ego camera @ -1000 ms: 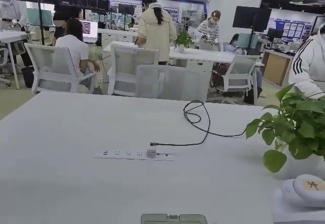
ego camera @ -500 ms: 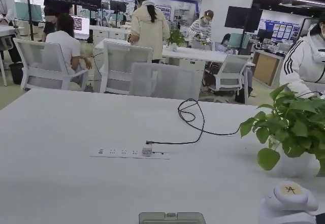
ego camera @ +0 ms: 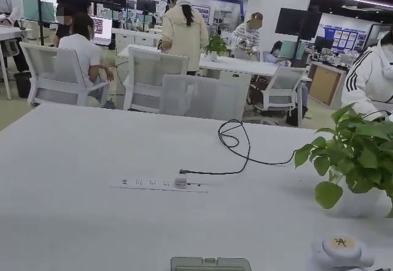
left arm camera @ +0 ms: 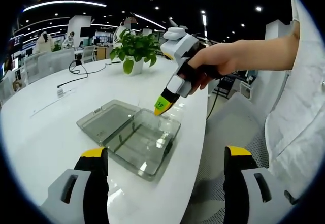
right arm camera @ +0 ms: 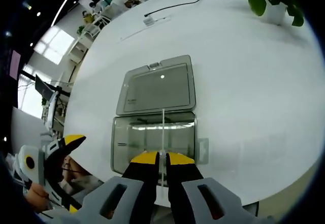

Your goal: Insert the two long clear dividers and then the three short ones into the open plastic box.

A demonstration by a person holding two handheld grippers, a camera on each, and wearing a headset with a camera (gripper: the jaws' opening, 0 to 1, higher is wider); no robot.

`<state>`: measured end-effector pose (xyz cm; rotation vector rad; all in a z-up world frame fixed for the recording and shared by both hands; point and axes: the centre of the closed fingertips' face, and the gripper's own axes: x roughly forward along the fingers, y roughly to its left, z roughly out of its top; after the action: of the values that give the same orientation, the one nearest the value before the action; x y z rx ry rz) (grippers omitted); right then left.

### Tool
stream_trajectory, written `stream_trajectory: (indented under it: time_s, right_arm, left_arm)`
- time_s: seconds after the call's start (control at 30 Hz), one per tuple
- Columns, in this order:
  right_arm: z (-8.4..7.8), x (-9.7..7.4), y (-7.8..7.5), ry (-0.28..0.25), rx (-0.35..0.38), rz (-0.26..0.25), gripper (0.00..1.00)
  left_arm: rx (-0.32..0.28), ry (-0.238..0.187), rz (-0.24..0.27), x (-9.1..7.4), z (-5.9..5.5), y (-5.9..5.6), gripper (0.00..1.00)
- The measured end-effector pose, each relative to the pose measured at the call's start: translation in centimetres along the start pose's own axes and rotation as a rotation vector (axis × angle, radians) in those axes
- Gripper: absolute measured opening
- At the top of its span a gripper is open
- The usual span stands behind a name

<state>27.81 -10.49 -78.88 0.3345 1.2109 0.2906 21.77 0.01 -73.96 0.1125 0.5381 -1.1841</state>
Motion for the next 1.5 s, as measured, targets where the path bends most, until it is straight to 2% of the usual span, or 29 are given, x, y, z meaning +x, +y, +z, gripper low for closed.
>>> stream_trajectory:
  time_s: [0.7,0.97,1.23,1.5]
  right_arm:
    - [-0.1,0.8,-0.4,0.007,-0.02,-0.012,0.07]
    - [-0.2,1.0,-0.4,0.02,-0.029,-0.013,0.07]
    - [-0.1,1.1,0.1,0.035,-0.069,-0.016,0.07]
    - [0.3,0.9,0.2,0.038,-0.06,-0.006,0.07]
  left_arm:
    - [-0.003,0.006,-0.007,0.2,0.0,0.0,0.97]
    - [-0.007,0.008,-0.008,0.3,-0.1,-0.1,0.96]
    - [-0.01,0.004,-0.005,0.2,-0.1,-0.1,0.96]
    - [-0.015,0.003,-0.005,0.2,-0.2,0.0,0.96]
